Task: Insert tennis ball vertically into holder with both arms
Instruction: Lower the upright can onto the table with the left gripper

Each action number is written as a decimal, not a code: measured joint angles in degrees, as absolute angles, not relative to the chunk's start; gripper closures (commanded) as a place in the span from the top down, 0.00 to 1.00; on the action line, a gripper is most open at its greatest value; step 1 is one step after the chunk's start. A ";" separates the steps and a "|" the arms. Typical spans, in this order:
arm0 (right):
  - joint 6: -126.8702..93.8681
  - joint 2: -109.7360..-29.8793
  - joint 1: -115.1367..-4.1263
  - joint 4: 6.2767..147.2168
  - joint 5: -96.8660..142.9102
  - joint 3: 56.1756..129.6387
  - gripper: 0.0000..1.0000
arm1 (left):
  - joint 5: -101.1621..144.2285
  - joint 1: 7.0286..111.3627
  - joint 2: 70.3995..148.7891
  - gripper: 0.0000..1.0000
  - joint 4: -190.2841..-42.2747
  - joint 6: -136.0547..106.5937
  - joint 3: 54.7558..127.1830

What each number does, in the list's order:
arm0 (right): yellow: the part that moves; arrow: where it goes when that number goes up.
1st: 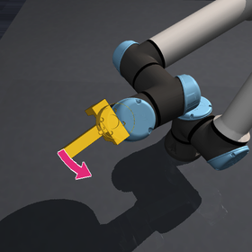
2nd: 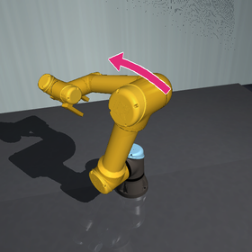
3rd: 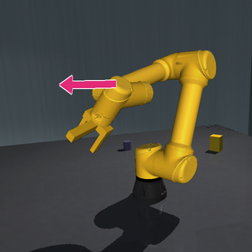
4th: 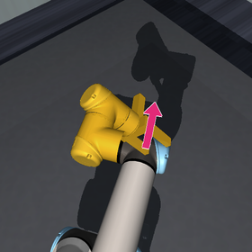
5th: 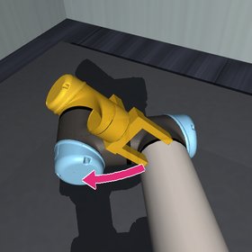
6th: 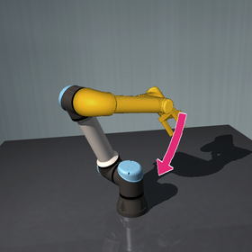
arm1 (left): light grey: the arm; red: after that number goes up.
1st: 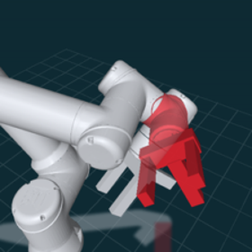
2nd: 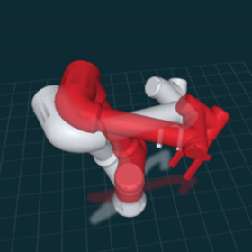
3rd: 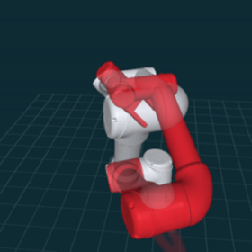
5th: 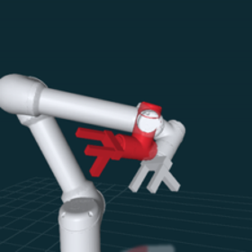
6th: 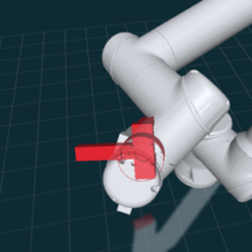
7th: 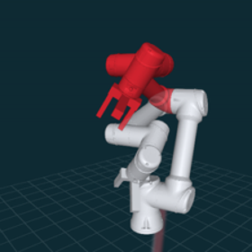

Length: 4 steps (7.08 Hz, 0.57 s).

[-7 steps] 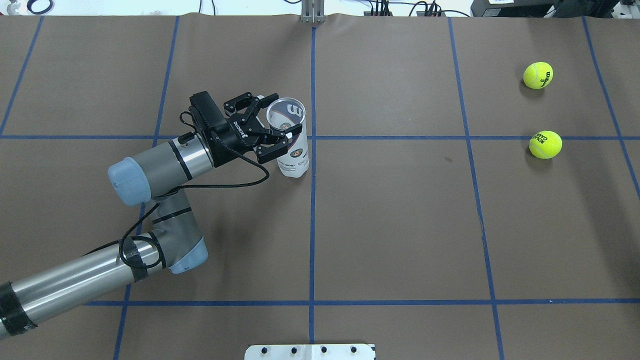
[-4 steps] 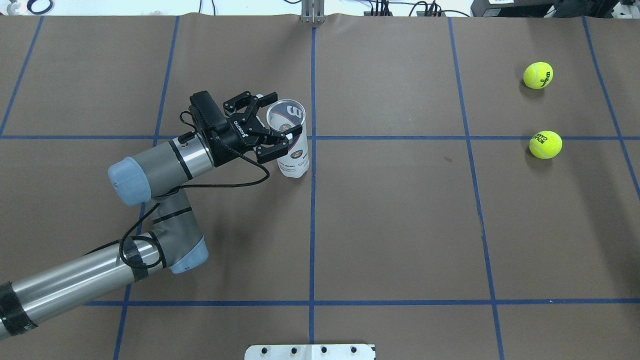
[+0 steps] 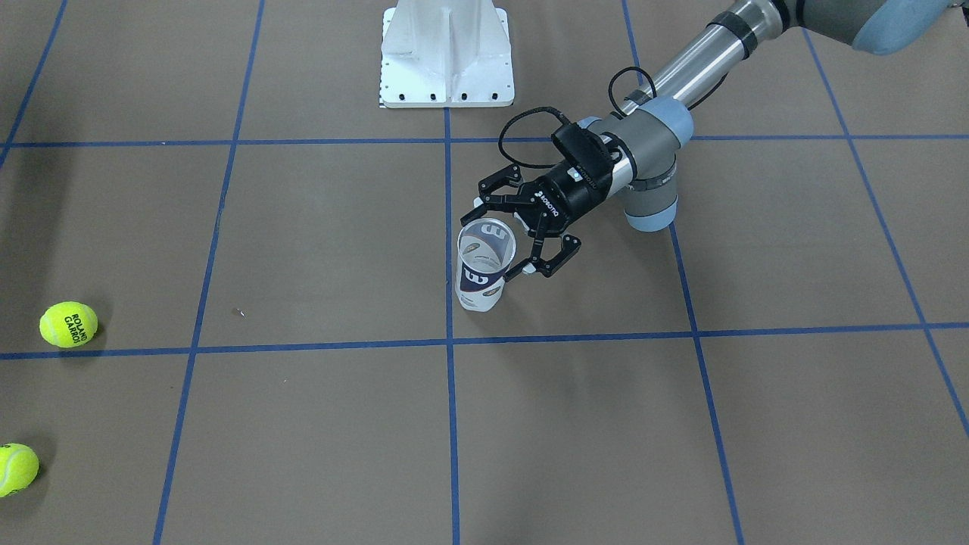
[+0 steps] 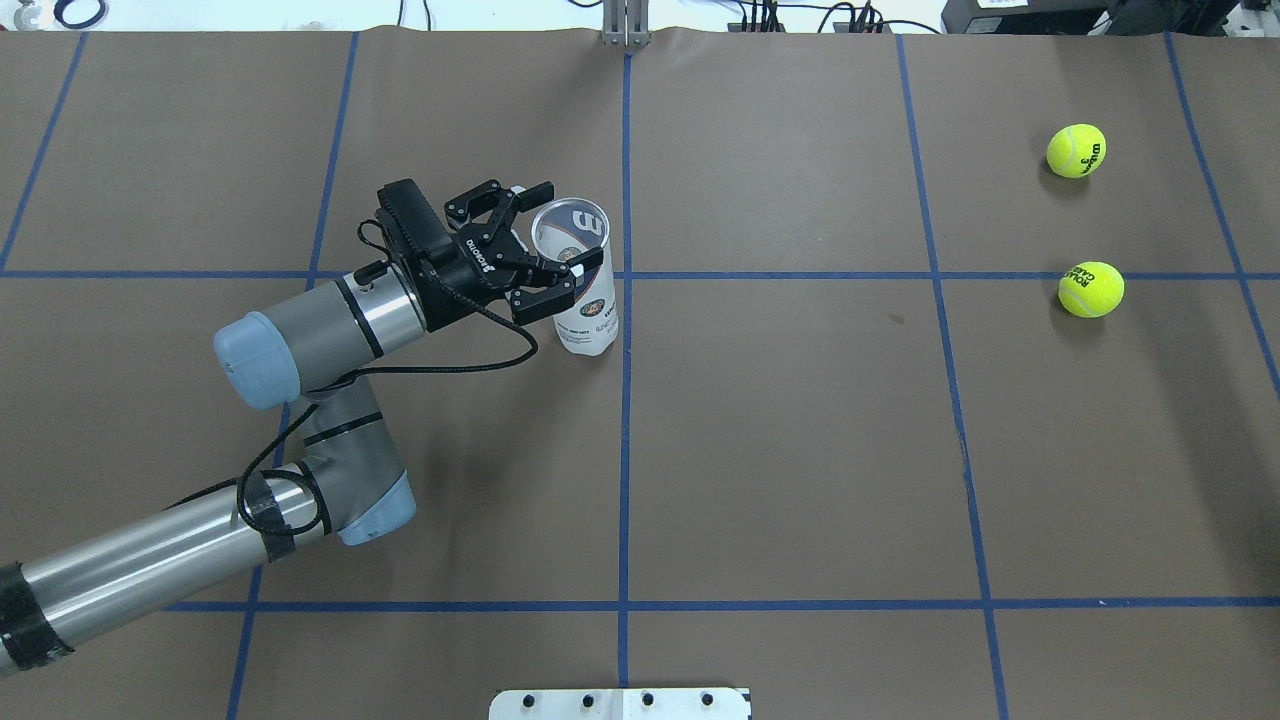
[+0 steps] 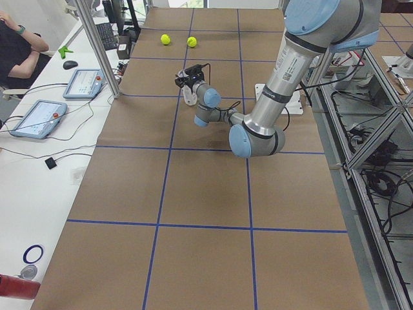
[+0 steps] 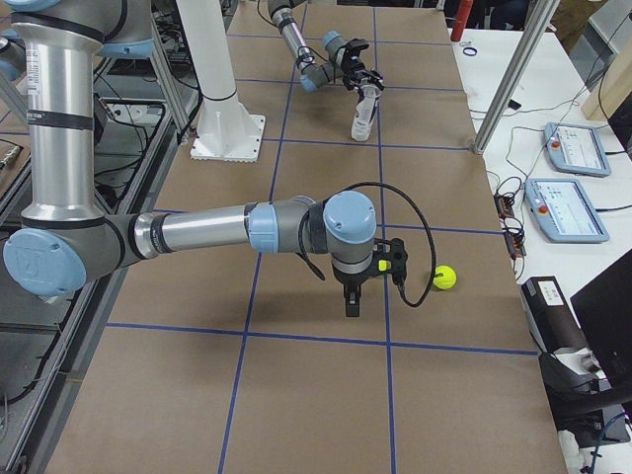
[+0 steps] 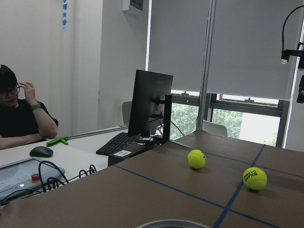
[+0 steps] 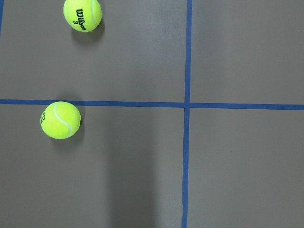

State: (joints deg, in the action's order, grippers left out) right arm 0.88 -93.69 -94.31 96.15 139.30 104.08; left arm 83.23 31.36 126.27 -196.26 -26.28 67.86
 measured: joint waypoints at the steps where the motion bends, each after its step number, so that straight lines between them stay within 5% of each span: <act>1: 0.88 -93.69 -94.31 96.15 139.30 104.10 0.99 | 83.23 31.39 126.24 0.99 -196.26 -26.28 68.12; 4: 1.11 -93.62 -94.31 96.15 139.17 103.96 0.99 | 83.23 31.38 125.75 0.99 -196.24 -26.28 68.91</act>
